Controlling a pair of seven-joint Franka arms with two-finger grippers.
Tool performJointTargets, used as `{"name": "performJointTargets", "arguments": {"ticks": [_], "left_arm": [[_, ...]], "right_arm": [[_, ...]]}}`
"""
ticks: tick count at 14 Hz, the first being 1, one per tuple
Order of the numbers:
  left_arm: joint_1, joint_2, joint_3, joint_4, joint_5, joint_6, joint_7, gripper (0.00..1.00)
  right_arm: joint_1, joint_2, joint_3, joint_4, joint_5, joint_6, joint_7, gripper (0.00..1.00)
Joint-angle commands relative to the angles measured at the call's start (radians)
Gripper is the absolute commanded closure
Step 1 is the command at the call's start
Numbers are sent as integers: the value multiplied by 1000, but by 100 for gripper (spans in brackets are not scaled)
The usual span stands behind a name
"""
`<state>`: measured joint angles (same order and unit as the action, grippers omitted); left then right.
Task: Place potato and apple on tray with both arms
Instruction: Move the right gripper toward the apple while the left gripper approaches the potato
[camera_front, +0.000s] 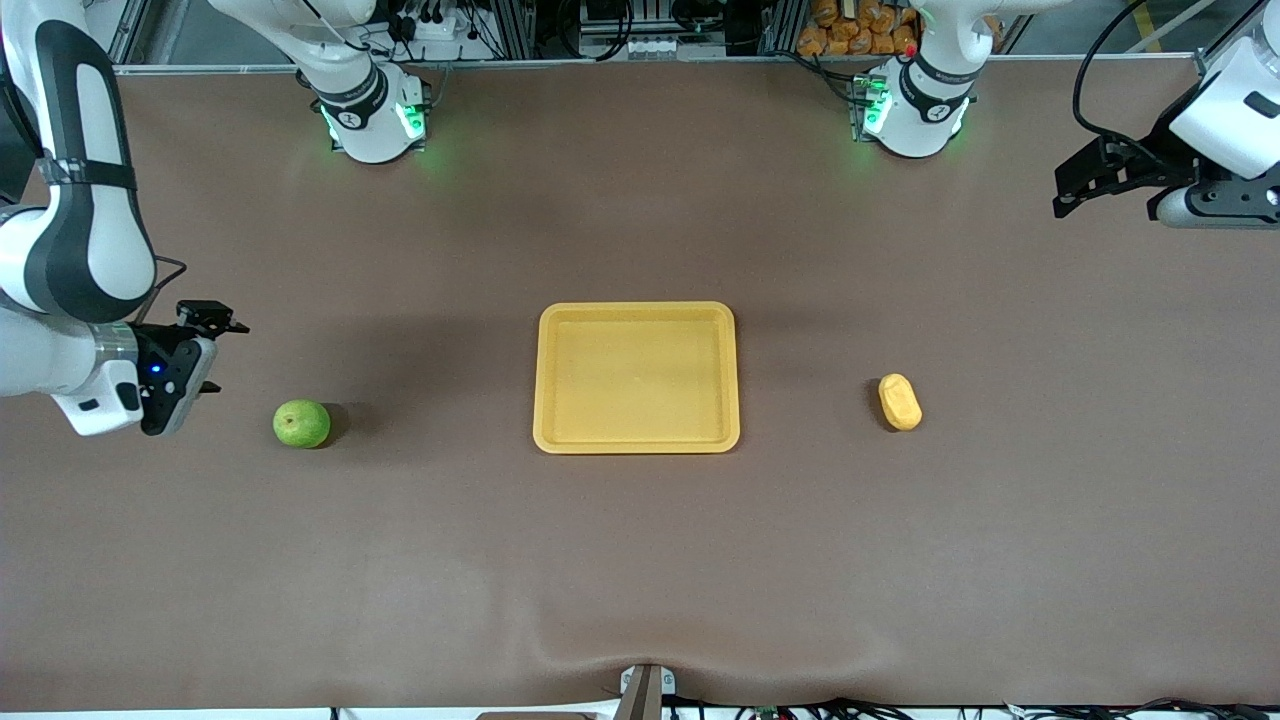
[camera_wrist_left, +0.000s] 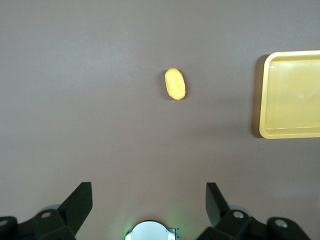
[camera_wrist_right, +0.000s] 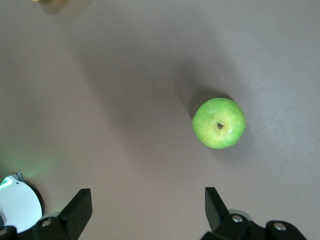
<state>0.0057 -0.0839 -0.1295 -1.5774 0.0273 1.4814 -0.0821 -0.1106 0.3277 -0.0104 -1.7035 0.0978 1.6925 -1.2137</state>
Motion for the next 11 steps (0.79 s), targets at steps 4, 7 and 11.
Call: {"name": "performJointTargets", "arguments": {"ticks": [4, 7, 11], "left_arm": [[11, 61, 13, 28, 10, -6, -10, 0], [14, 79, 14, 25, 13, -7, -8, 0], [14, 148, 13, 7, 14, 23, -10, 0]], "right_arm": [[2, -120, 1, -155, 16, 74, -50, 0], [2, -185, 1, -252, 33, 157, -107, 0], [11, -268, 1, -365, 36, 242, -130, 0]]}}
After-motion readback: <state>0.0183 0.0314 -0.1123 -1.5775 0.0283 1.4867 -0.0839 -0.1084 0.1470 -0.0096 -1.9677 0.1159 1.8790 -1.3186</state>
